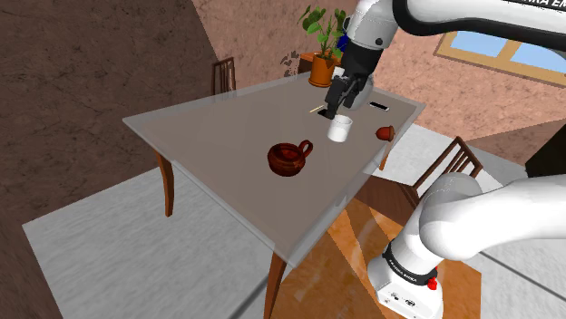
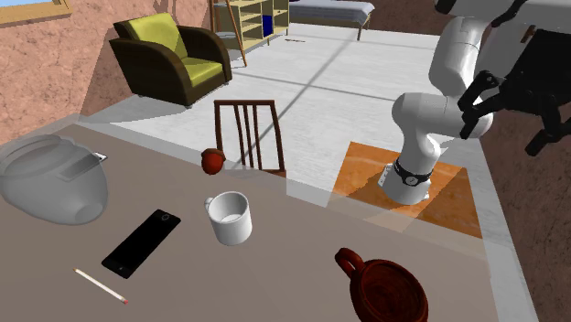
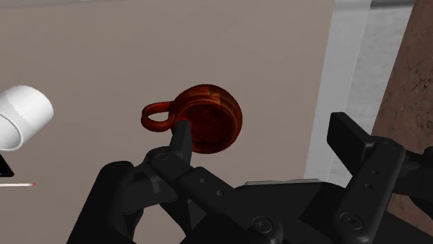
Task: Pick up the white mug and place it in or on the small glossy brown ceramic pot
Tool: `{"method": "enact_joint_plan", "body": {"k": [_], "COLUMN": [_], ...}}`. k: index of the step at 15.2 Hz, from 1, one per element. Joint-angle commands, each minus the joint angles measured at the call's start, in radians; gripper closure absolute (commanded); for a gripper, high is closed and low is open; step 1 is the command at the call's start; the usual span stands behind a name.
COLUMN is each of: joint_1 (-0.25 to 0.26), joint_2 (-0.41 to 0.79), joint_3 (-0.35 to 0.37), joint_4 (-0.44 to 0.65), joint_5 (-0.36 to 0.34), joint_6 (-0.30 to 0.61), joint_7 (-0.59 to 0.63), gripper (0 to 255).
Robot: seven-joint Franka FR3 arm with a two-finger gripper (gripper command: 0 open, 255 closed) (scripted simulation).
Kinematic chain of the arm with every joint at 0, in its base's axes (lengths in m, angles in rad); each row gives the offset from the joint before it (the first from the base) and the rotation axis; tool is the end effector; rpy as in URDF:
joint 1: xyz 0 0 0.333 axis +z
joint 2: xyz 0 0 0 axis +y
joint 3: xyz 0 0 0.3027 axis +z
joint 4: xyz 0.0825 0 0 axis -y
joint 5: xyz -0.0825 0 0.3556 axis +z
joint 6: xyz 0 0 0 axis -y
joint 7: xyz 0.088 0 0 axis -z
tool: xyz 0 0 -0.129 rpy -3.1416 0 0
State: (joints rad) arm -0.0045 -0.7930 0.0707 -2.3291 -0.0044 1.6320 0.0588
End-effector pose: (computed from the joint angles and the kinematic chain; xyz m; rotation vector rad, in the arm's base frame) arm 0.2942 0.0251 0.5783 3.0882 -0.0173 0.1505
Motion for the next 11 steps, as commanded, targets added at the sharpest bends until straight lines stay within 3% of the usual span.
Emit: {"method": "enact_joint_plan", "body": {"k": [1,11], "joint_1": [0.0,-0.08], "joint_2": [0.0,0.14], "joint_3": [0.0,-0.174], "joint_4": [0.0,-0.064], "joint_5": [0.0,-0.092], "joint_6": [0.0,0.216], "joint_7": [0.0,-0.148], "gripper": [0,0]}}
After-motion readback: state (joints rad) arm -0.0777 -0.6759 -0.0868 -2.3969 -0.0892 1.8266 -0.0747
